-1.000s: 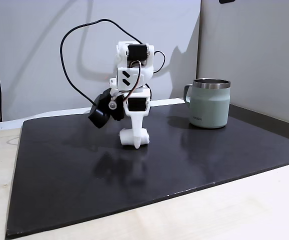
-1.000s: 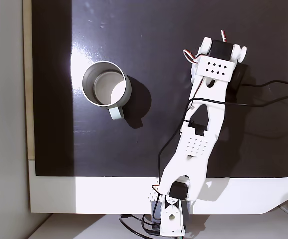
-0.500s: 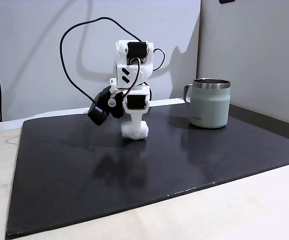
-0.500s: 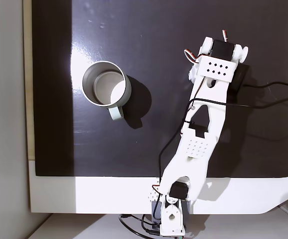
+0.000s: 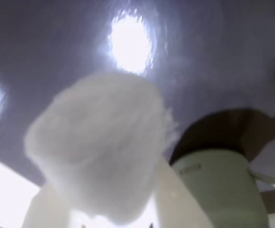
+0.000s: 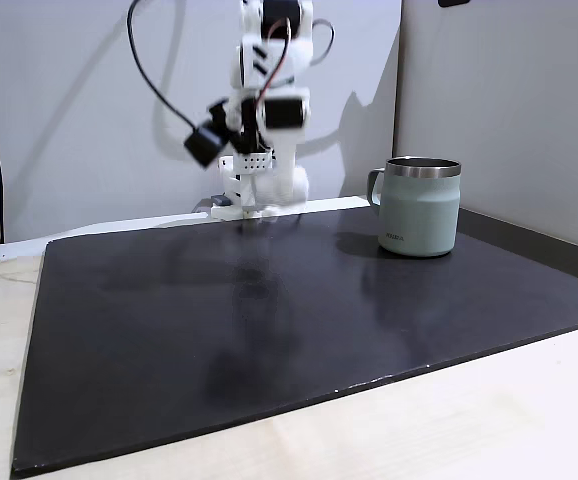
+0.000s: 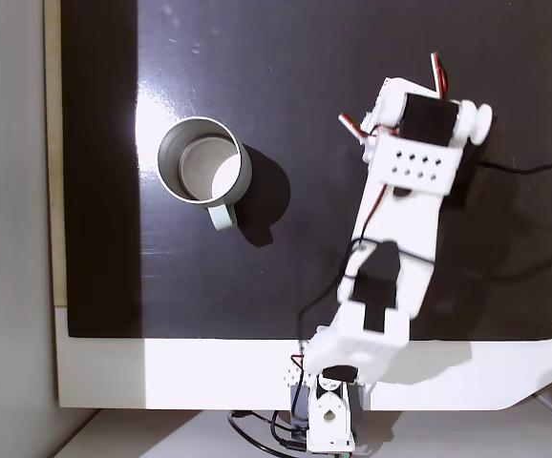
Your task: Grasp a gauze and put it in the cup.
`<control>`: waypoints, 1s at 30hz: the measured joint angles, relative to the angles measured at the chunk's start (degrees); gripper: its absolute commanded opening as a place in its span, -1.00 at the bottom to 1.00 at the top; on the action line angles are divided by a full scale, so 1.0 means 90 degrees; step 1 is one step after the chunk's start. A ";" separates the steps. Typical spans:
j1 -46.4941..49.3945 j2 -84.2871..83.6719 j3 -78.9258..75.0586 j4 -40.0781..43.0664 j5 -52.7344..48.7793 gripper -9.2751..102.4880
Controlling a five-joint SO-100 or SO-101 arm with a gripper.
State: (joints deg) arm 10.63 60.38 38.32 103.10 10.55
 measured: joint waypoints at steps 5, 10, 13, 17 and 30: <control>-0.0303 0.0908 0.0146 0.0000 -0.0166 -0.80; -0.0645 0.1318 0.0127 0.0000 -0.0166 -0.82; -0.1025 0.1318 -0.0020 0.0000 -0.0166 -0.83; -0.1611 0.1318 -0.0498 0.0000 -0.0156 -0.83; -0.3857 0.0840 -0.1445 0.0010 -0.0371 -0.83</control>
State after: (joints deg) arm -24.08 67.94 25.31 103.18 7.21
